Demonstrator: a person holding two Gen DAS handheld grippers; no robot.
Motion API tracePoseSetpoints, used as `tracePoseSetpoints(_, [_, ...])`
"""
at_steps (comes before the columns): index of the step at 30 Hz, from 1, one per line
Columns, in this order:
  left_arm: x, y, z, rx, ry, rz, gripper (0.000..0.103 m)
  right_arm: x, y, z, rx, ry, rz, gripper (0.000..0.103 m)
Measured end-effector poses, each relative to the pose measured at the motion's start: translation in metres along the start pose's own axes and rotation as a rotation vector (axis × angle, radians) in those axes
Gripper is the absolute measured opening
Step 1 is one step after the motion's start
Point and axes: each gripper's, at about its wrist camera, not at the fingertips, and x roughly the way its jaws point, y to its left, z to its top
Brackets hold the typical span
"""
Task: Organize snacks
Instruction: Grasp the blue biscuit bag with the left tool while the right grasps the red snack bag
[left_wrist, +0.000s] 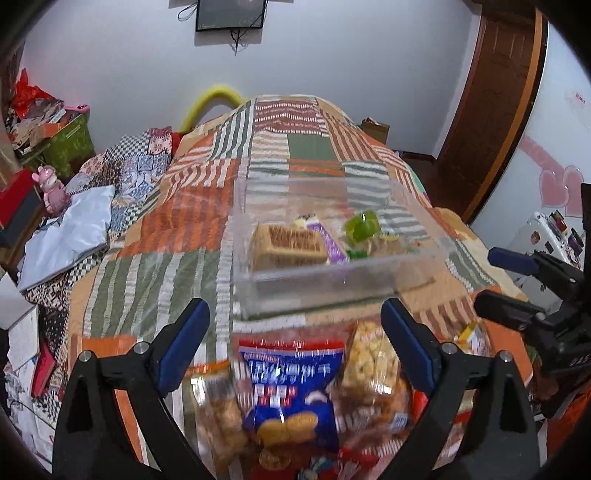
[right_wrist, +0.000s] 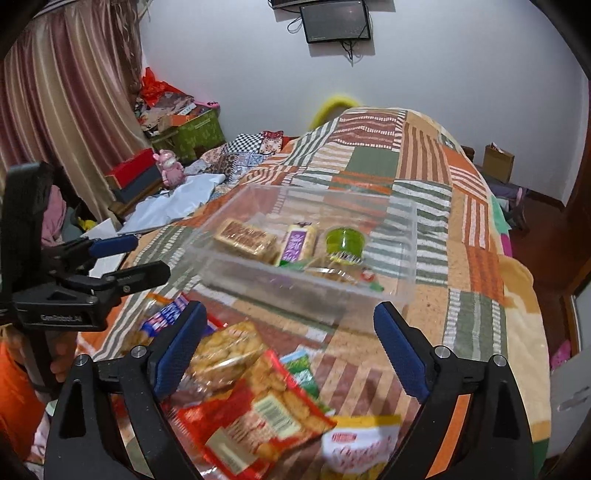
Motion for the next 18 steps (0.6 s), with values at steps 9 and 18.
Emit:
tracePoseSetpoints(9, [0.003,0.011,-0.039,-0.029,0.054,0.003,0.095,-0.006,0.010,-0.032,0.004,0.029,0.011,0.091])
tracePoseSetpoints(18, [0.016,0.013,-0.066,-0.023,0.100,0.011,0.095,0.016,0.011,-0.059,0.038,0.107,0.030,0.091])
